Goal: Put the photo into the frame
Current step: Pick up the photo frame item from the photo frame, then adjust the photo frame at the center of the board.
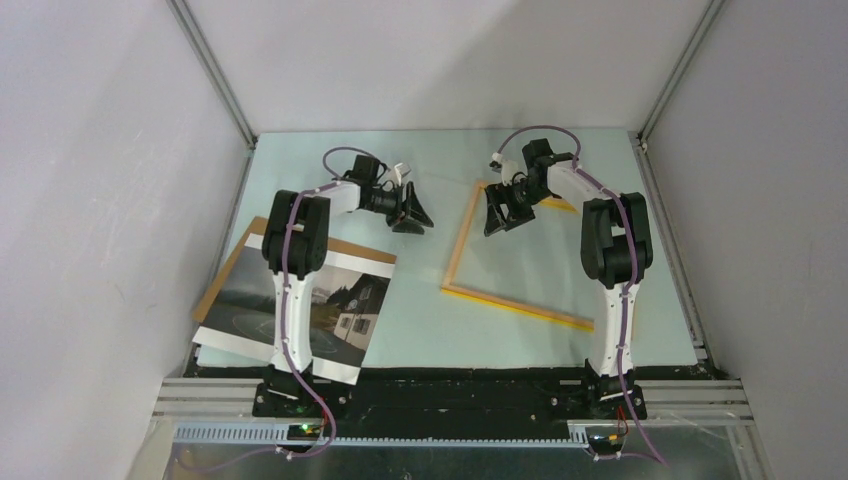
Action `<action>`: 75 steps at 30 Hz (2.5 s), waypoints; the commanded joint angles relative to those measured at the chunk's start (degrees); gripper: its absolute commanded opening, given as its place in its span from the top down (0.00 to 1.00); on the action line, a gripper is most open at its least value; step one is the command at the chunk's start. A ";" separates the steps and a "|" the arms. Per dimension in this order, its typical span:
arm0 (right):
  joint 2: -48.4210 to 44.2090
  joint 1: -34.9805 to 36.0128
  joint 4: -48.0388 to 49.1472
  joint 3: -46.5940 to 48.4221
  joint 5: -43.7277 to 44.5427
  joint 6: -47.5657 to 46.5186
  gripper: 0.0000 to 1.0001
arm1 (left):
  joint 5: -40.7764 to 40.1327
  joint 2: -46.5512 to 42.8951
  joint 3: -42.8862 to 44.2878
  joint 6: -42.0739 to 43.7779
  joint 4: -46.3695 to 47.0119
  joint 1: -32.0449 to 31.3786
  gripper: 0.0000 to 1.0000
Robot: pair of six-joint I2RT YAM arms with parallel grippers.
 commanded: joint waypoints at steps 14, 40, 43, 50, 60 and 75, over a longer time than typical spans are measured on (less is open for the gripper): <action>-13.47 -5.52 -0.74 1.60 -1.84 -1.34 0.17 | 5.88 -10.36 -2.68 -3.28 4.86 1.01 1.00; -32.23 -7.33 -1.35 7.31 7.81 -4.19 0.12 | -10.23 -52.94 -3.51 32.90 -27.78 -1.05 1.00; -32.11 -10.97 -0.19 4.39 9.90 -5.30 0.13 | -11.53 -55.80 -3.06 31.72 -27.76 -0.92 1.00; -26.53 -16.96 4.11 -2.74 14.67 -13.17 0.14 | -15.45 -62.03 -1.17 29.64 -27.79 -0.72 1.00; -11.70 -17.56 4.50 0.18 20.92 -28.76 0.13 | -15.74 -66.52 2.23 28.13 -27.84 -0.49 1.00; 2.50 -18.71 1.94 9.99 25.26 -37.98 0.15 | -15.58 -66.02 5.92 26.40 -27.89 -0.38 1.00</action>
